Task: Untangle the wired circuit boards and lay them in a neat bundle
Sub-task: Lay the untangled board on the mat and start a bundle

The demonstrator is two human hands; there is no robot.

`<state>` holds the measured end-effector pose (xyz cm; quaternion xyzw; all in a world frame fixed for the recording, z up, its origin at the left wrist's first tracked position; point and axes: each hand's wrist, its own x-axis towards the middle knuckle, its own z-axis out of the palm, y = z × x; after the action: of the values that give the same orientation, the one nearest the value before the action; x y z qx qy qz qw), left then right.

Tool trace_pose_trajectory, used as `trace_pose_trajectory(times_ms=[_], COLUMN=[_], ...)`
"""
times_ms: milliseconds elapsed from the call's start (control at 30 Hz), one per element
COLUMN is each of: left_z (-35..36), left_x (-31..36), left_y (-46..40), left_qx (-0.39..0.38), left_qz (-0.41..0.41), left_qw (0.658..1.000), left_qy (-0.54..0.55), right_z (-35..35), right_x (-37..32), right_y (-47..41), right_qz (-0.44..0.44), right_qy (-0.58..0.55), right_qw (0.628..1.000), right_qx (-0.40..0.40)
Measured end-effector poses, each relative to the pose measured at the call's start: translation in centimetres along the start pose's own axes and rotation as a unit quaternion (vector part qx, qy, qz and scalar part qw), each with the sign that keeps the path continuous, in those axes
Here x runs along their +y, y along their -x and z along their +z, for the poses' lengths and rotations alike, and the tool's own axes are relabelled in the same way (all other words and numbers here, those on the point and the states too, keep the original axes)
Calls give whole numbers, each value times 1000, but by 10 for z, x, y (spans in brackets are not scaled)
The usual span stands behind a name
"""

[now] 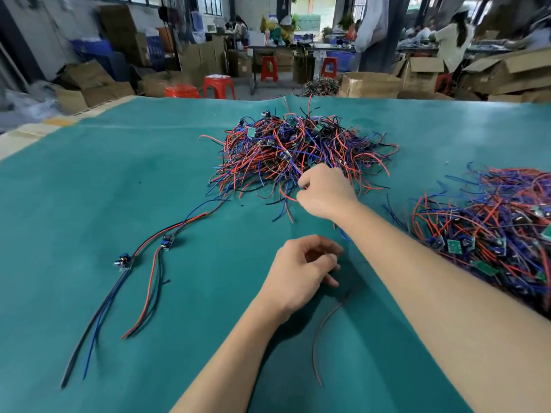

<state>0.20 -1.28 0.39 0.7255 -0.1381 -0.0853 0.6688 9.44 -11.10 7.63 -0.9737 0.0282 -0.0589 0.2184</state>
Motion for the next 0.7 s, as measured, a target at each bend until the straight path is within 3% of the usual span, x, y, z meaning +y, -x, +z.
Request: trace_pose_trajectory(times_ms=[200,367,500,700], left_z=[-4,-5,-6,-7], left_x=[5,8,7,7], left_y=[-1,-6,-6,-3], left_qx=[42,50,41,48], left_qz=[-34,-60,-57,-58], left_qw=[988,966,968,976], left_qy=[143,246,242,206], right_z=[-28,-29,-15,-13], right_x=[17,41,43,46], right_y=[40,86,134,158], right_qz=[-33,-93,-164,-146], right_qy=[-23,-36,-62,-155], right_qw=[996,991,982,977], right_qx=[80,94,75,19])
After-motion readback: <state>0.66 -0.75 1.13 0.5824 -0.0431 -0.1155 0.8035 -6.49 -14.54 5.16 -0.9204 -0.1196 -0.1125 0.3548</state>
